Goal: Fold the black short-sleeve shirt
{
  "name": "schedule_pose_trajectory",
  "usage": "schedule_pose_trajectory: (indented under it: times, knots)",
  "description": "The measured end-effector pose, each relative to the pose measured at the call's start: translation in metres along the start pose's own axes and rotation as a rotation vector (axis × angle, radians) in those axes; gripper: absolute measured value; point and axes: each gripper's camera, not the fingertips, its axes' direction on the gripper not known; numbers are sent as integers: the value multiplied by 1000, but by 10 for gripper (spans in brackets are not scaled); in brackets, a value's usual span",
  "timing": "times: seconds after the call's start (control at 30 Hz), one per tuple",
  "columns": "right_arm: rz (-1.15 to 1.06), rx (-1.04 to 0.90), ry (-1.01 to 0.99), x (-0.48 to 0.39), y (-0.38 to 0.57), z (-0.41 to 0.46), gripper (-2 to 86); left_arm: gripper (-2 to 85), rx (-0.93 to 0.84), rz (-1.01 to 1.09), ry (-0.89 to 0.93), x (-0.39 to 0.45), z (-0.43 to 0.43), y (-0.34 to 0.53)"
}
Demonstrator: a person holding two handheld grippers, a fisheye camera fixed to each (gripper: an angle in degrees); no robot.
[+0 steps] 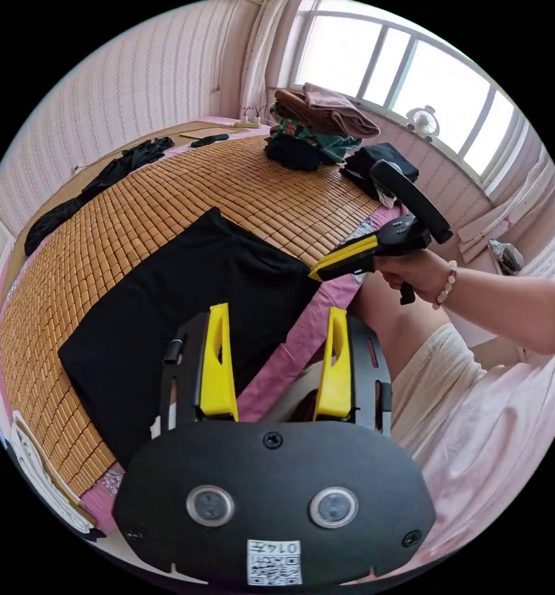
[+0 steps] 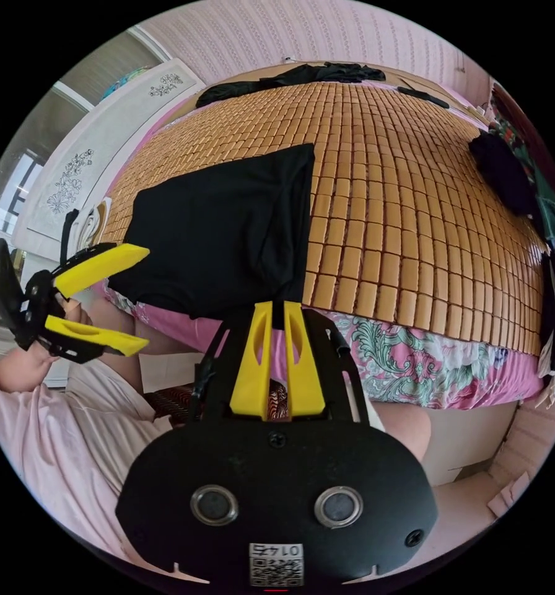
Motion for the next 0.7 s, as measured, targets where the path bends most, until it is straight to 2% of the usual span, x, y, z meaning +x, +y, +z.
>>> schedule_pose_trajectory:
  times: [0.13, 0.2, 0.3, 0.4, 0.47, 0.53, 0.57, 0.6, 0.63, 0.7]
  knots:
    - [62, 43, 27, 22, -1, -7, 53, 217, -65, 70, 34, 15, 30, -4]
    - [85, 10, 10, 33, -5, -1, 78, 218, -84, 89, 54, 21, 41, -9]
    - [93, -82, -38, 48, -11, 14, 47, 217, -98, 118, 64, 31, 56, -16]
    - [82, -49, -157, 58, -12, 3, 20, 213, -131, 150, 55, 39, 71, -21]
    - [84, 53, -326, 66, -10, -21, 17, 203, -133, 166, 30, 41, 77, -22]
    - [62, 116, -430, 69, -10, -36, 20, 155, -152, 125, 12, 37, 81, -21]
    - [43, 149, -425, 72, -10, -43, 24, 105, -151, 103, -5, 35, 80, -20]
    - [44, 168, -413, 74, -10, -46, 27, 4, -137, 53, -65, 30, 76, -16]
    - [60, 211, -382, 83, -9, -49, 37, 1, -132, 6, -105, 24, 72, -12]
    - [132, 226, -300, 101, -11, -45, 65, -3, -137, -11, -70, 19, 68, -4]
